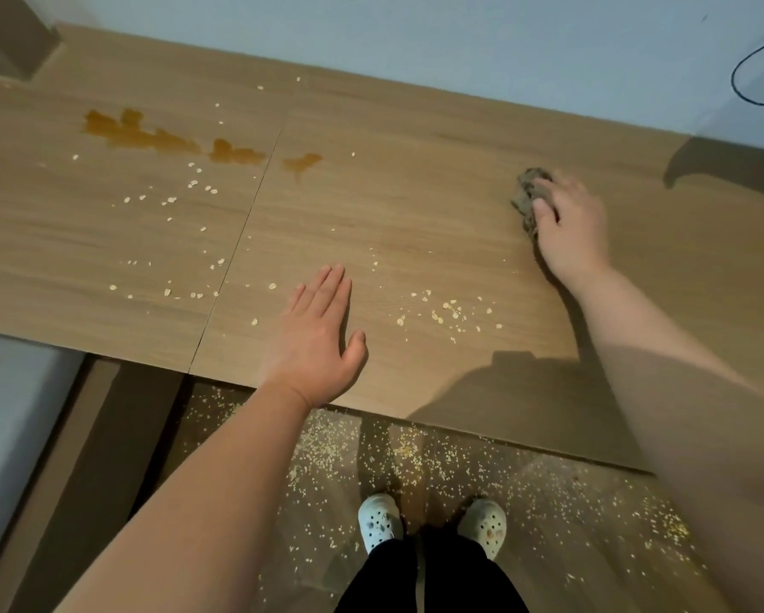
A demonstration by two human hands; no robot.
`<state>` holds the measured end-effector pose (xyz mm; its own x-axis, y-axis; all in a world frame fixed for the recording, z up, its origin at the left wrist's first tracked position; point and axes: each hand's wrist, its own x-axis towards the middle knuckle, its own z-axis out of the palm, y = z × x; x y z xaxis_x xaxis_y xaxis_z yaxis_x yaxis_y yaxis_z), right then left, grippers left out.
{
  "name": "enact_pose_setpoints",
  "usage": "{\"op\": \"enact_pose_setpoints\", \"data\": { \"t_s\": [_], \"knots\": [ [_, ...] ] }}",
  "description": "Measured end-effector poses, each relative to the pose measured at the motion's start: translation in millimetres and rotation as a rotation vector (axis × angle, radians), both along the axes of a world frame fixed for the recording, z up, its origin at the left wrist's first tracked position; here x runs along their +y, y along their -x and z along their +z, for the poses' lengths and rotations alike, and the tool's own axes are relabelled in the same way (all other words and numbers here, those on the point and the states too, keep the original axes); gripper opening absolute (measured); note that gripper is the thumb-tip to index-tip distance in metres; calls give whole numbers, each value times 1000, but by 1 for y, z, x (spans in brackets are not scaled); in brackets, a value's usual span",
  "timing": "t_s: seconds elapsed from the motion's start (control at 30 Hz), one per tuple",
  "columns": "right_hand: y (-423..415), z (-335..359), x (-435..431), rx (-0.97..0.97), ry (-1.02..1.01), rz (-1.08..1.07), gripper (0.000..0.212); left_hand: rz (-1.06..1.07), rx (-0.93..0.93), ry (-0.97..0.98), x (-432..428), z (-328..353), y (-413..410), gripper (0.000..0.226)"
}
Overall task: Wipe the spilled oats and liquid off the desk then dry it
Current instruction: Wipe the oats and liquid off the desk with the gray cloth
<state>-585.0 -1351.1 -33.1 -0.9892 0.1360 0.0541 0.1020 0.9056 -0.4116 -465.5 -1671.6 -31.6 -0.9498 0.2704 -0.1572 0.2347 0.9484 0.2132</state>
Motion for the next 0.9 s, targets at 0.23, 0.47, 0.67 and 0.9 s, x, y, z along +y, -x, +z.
{"op": "enact_pose_setpoints", "data": {
  "t_s": [0.23,0.47,0.67,0.9],
  "knots": [
    [-89,6,-45,-136,-127,636,46,10,12,-1,2,3,-1,70],
    [-71,4,5,-34,-34,-192,44,11,11,-11,2,4,-1,68],
    [-119,8,-34,-177,-160,403,53,22,24,-34,2,3,-1,66],
    [-139,-2,18,-128,-197,-294,53,42,53,-55,3,1,-1,63]
  ]
}}
